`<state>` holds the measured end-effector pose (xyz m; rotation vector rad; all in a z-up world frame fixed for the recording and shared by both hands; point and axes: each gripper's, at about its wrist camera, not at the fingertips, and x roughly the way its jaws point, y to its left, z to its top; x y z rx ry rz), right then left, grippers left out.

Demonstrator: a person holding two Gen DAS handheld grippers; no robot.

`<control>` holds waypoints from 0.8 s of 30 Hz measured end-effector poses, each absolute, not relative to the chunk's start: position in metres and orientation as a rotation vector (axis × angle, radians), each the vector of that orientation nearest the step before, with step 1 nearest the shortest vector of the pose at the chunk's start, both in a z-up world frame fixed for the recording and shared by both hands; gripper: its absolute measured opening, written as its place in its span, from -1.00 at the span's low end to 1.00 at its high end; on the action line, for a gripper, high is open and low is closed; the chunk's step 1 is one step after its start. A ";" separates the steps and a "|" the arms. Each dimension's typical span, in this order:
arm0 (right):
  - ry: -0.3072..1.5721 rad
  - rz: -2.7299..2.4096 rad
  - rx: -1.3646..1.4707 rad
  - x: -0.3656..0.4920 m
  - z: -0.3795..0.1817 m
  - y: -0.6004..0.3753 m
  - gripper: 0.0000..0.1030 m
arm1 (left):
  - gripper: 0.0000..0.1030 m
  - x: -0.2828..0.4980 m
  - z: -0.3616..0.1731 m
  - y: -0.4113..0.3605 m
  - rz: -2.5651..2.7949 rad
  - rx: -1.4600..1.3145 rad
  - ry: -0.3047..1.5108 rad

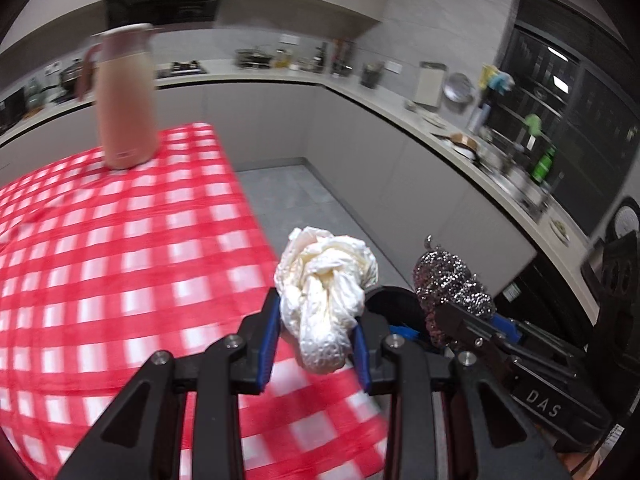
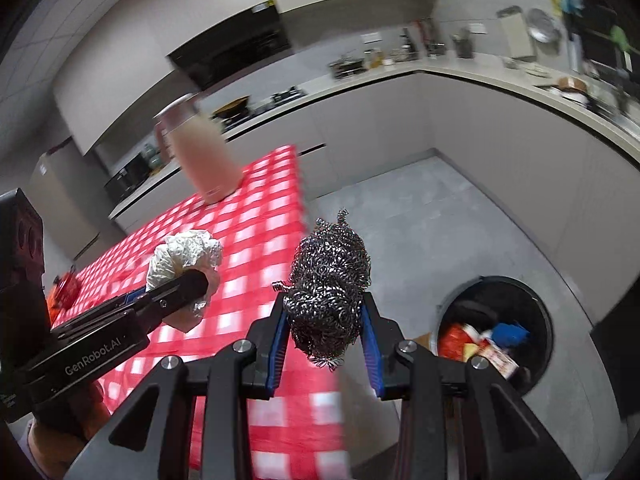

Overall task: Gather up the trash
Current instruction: 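Carry the tissue and steel scrubber over the black bin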

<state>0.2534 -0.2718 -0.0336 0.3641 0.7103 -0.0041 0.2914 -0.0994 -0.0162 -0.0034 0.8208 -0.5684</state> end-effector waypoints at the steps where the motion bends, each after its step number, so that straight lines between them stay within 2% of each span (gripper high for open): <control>1: 0.709 -0.024 0.371 0.249 -0.035 -0.281 -0.31 | -0.35 0.290 -0.017 -0.108 -0.588 0.003 0.826; 17: 0.726 -0.291 0.482 0.186 -0.068 -0.400 -0.31 | -0.35 0.276 -0.048 -0.227 -0.777 0.094 0.931; 24: 0.765 -0.318 0.518 0.187 -0.095 -0.441 -0.31 | -0.35 0.273 -0.070 -0.262 -0.775 0.137 0.972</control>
